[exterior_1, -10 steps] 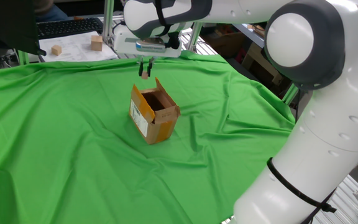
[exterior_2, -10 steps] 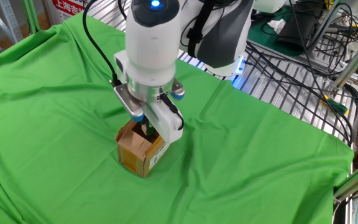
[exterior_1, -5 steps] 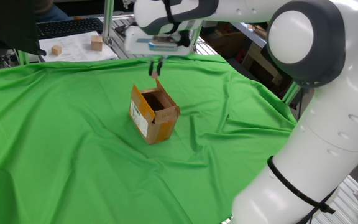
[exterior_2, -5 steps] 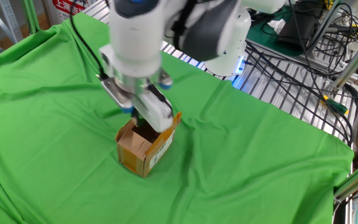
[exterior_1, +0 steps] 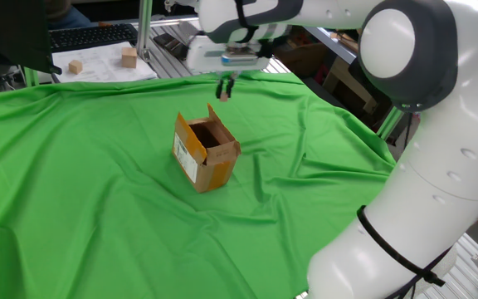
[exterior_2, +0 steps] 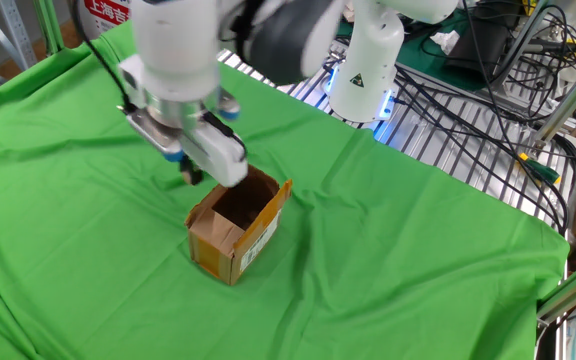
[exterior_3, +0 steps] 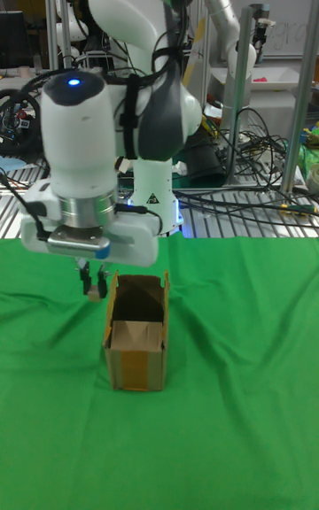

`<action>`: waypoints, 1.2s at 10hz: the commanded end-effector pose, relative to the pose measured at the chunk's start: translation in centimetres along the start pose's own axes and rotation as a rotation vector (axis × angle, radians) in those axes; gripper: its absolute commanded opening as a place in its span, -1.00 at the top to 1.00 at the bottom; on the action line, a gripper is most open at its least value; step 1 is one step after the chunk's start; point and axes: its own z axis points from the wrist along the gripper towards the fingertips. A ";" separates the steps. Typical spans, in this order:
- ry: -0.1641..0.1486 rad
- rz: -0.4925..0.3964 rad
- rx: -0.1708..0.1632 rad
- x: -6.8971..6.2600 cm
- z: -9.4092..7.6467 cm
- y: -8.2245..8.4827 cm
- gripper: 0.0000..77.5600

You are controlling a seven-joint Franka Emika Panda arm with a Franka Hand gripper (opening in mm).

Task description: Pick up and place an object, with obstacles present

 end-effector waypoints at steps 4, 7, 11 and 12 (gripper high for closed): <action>-0.013 -0.161 0.005 -0.9 2.5 -4.1 0.94; -0.025 -0.174 0.002 -0.6 4.3 -3.9 0.94; -0.046 -0.188 -0.004 -0.3 6.8 -3.3 0.94; -0.041 -0.195 -0.006 -0.3 7.0 -3.3 0.94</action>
